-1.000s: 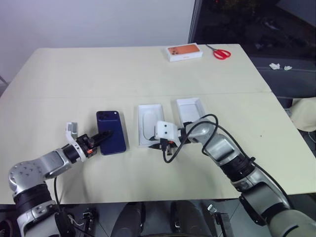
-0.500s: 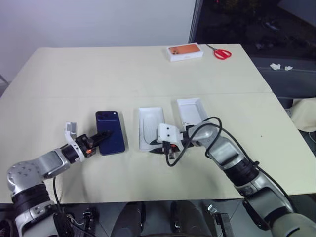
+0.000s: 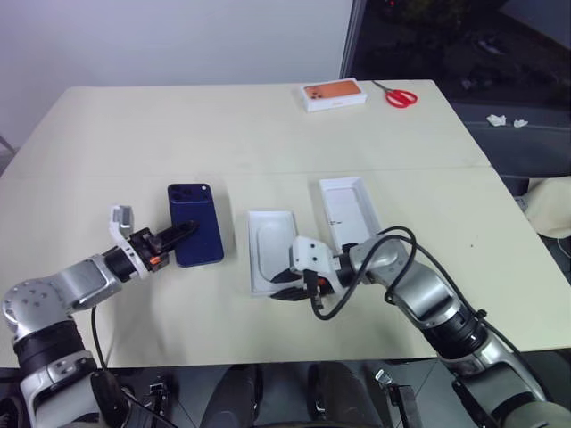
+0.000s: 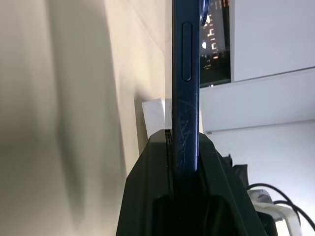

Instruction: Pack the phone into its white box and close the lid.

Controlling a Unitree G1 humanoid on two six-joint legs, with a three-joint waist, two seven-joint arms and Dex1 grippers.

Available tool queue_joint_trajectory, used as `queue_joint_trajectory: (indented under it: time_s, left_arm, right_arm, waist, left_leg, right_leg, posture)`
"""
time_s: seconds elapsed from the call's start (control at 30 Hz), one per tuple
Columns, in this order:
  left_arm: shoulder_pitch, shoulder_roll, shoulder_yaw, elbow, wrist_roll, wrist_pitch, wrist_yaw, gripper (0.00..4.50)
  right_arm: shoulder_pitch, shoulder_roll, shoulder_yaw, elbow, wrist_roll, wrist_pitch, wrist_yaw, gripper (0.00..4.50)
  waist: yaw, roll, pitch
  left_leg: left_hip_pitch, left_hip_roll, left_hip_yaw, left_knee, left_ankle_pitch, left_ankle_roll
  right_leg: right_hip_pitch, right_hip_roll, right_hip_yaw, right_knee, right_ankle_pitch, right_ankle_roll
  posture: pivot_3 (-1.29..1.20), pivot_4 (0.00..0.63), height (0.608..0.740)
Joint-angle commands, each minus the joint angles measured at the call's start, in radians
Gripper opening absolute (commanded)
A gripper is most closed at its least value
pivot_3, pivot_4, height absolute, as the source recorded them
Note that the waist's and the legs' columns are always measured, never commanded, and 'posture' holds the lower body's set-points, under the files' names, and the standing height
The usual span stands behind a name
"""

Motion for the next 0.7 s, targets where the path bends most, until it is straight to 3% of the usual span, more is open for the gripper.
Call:
queue_joint_trajectory:
  time_s: [0.03, 0.47, 0.63, 0.7]
  left_arm:
    - [-0.023, 0.014, 0.001, -0.018, -0.039, -0.003, -0.011, 0.20]
    - [-0.016, 0.002, -0.031, -0.020, -0.031, -0.009, -0.020, 0.20]
    - [-0.031, -0.008, -0.041, -0.012, -0.035, -0.013, -0.017, 0.20]
    - [-0.036, -0.013, -0.044, -0.014, -0.038, -0.011, -0.012, 0.20]
  right_arm:
    - [0.001, -0.031, 0.005, 0.006, -0.016, -0.033, -0.005, 1.23]
    - [0.045, -0.161, -0.067, -0.054, 0.016, -0.025, 0.001, 1.23]
    - [0.037, -0.148, -0.067, -0.058, 0.047, 0.011, -0.003, 1.23]
    - [0.029, -0.140, -0.066, -0.056, 0.051, 0.014, -0.009, 2.14]
  waist:
    - [0.001, 0.000, 0.000]
    - [0.004, 0.000, 0.000]
    - [0.003, 0.000, 0.000]
    - [0.003, 0.000, 0.000]
  left_leg:
    - [0.000, 0.000, 0.000, 0.000, 0.000, 0.000]
    - [0.000, 0.000, 0.000, 0.001, 0.000, 0.000]
    - [0.000, 0.000, 0.000, 0.001, 0.000, 0.000]
    - [0.000, 0.000, 0.000, 0.001, 0.000, 0.000]
  right_leg:
    - [0.000, 0.000, 0.000, 0.000, 0.000, 0.000]
    - [0.001, 0.000, 0.000, 0.000, 0.000, 0.000]
    - [0.001, 0.000, 0.000, 0.000, 0.000, 0.000]
    - [0.001, 0.000, 0.000, 0.000, 0.000, 0.000]
  posture:
    - [0.00, 0.150, 0.740]
    - [0.00, 0.150, 0.740]
    - [0.00, 0.150, 0.740]
    - [0.00, 0.150, 0.740]
